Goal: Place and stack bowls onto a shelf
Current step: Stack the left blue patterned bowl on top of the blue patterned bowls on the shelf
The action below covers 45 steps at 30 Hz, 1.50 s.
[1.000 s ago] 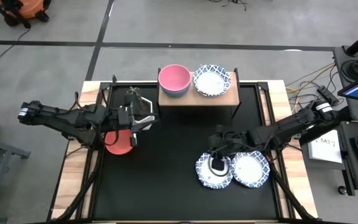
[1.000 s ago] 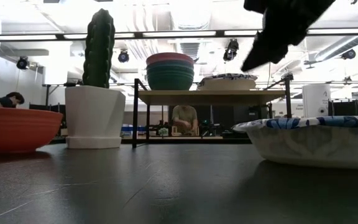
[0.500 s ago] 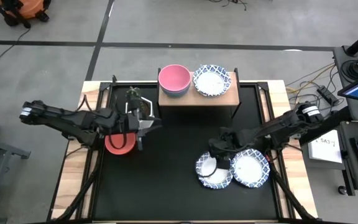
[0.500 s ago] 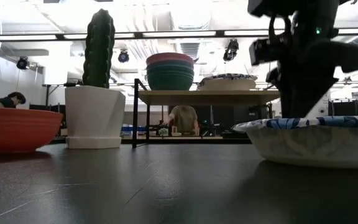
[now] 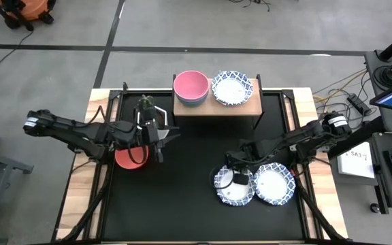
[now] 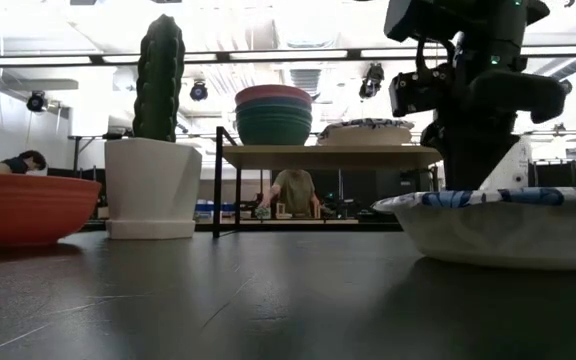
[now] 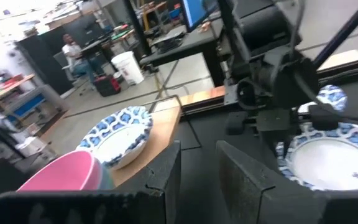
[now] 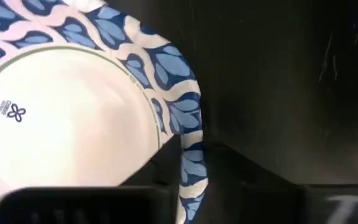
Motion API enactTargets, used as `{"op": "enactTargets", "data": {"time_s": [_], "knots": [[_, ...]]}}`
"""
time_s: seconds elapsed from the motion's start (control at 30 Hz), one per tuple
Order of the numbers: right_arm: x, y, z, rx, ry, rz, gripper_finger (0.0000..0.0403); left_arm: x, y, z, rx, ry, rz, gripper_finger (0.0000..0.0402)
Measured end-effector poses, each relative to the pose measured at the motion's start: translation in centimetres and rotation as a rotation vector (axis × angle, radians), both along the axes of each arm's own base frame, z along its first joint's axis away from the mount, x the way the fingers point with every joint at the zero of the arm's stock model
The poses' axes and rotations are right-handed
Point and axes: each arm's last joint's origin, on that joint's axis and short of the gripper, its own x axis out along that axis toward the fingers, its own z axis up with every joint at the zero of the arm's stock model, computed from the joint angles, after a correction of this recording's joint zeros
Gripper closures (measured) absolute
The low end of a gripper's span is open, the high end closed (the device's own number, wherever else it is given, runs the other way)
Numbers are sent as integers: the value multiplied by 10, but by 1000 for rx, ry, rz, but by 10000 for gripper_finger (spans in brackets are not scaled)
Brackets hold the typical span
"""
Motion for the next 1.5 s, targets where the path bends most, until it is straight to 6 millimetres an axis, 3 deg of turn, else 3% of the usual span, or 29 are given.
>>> {"op": "enactTargets", "data": {"time_s": [0.1,0.3,0.4,0.6,0.8,1.0,1.2,1.33,1.5], "knots": [[5,-2,0,13,-43,-17,386,1,0,-1,4,4,17,318],[9,-4,4,43,-90,-16,393,2,0,-2,5,7,18,318],[12,-4,16,48,-131,-11,393,2,0,-2,5,11,18,318],[12,-4,63,87,-275,8,394,1,0,-3,7,17,18,318],[4,-15,137,74,-457,-15,394,1,0,-3,10,19,18,318],[-13,-54,201,-129,-512,-152,394,1,0,-2,26,22,15,318],[-34,-113,248,-208,-590,-381,394,1,0,-2,47,27,12,318],[-55,-154,261,-244,-574,-537,394,1,0,-2,54,23,11,318],[-77,-196,259,-215,-548,-671,394,1,0,-1,58,23,10,318]]}}
